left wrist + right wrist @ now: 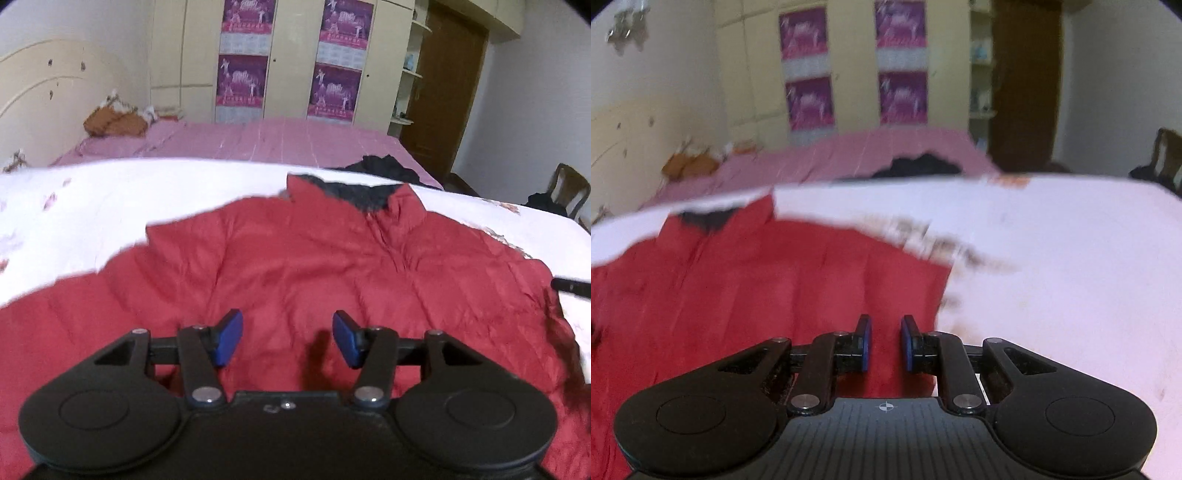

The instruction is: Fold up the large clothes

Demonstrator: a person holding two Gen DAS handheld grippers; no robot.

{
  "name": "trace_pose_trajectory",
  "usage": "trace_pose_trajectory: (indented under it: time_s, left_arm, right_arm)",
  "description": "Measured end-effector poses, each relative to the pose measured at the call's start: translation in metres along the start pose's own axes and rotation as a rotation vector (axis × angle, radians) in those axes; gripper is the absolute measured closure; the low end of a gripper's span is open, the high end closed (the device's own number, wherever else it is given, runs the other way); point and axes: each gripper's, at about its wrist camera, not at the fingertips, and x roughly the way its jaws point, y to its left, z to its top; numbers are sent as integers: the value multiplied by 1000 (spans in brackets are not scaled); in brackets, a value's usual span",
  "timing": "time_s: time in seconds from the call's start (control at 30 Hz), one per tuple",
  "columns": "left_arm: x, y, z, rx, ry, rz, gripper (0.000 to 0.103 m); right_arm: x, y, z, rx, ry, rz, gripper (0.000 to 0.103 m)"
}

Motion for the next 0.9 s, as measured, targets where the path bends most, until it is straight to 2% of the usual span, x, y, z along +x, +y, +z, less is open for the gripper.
trace_pose_trajectory:
  time_s: [0.1, 0.2, 0.3, 0.37, 0.4, 0.43, 0.5, 0.63, 0.7, 0.77, 0.9]
  left_arm:
    - [18, -6, 4, 31, 21, 16, 50]
    - [38, -4, -3, 40, 75, 34, 48]
    - [38, -5, -5, 49, 81, 42, 48]
    - [32, -7, -3, 45, 81, 51, 50]
    - [21, -9, -2, 51, 55, 44, 50]
    - [12, -12, -1, 56, 33, 39, 46]
    - [-5, -18, -6, 50, 10, 24, 46]
    - [-19, -27, -27, 13, 20, 3, 46]
    - [-10, -29, -36, 26, 59, 26, 45]
    - [-5, -26, -40, 25, 63, 25, 38]
    - [-7, -23, -37, 38, 58, 40, 36]
  right_arm:
    - [24, -5, 14, 5, 26, -15, 86]
    - [54, -7, 10, -24, 139, -24, 86]
    - [51, -4, 7, -66, 132, -37, 86]
    - [45, -5, 8, -48, 135, -43, 86]
    - [35, -3, 9, -41, 119, -41, 86]
    - [21, -1, 9, -45, 90, -29, 86]
    - [-6, 6, 4, -53, 67, 9, 86]
    - [-42, 24, -26, -68, 96, 59, 86]
    - [-41, 31, -42, -88, 130, 42, 86]
    - [-36, 34, -54, -93, 157, 21, 86]
    - [-45, 36, -50, -69, 140, 17, 86]
